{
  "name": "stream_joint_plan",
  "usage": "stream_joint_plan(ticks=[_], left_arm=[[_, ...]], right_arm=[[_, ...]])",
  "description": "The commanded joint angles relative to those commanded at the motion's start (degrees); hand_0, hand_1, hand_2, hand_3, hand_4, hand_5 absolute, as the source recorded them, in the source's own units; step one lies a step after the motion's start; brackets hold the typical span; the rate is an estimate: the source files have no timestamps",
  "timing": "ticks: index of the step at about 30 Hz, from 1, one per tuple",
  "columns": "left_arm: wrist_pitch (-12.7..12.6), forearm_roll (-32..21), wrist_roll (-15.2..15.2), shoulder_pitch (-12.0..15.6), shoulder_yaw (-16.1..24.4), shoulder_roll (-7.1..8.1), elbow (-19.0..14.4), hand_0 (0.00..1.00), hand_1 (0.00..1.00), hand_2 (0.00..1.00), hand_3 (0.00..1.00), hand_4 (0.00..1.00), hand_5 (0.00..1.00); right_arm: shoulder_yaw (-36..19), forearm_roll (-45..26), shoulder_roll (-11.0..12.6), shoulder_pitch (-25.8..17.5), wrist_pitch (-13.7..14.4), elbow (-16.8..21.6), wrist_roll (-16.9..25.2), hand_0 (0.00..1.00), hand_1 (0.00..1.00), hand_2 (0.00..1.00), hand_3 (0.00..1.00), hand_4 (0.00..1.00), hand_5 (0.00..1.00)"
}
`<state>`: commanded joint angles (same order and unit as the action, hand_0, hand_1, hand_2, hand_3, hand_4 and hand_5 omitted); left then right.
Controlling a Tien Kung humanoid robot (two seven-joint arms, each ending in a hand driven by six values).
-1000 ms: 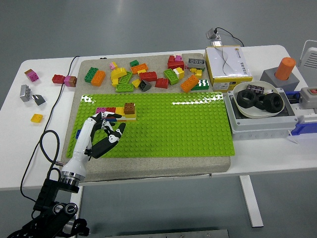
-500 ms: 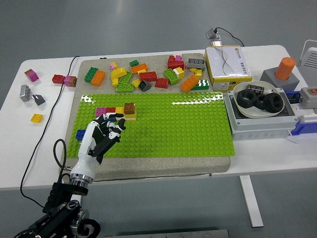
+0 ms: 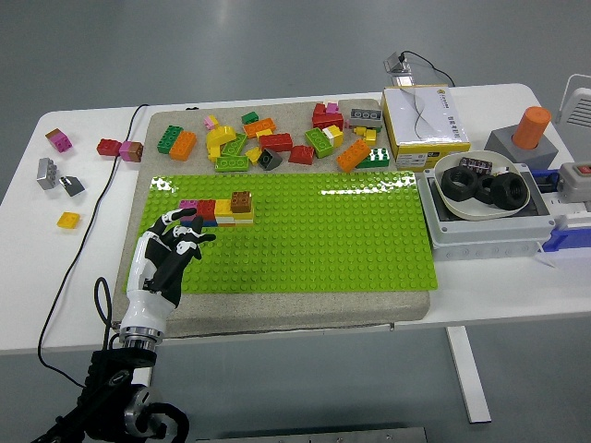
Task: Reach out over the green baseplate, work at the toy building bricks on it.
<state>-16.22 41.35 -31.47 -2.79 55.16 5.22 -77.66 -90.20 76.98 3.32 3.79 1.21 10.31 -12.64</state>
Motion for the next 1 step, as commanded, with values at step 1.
stream_joint_plan(ticks=[1], left_arm=[[-0.55, 0.33, -0.25, 0.04, 0.19, -0.02, -0.10, 0.418, 0.186, 0.230, 0.498, 0.773, 0.130]], right_arm=[[0.12, -0.03, -0.03, 0.03, -0.09, 0.00, 0.00, 0.584, 0.577, 0.615, 0.649, 0.632, 0.803]])
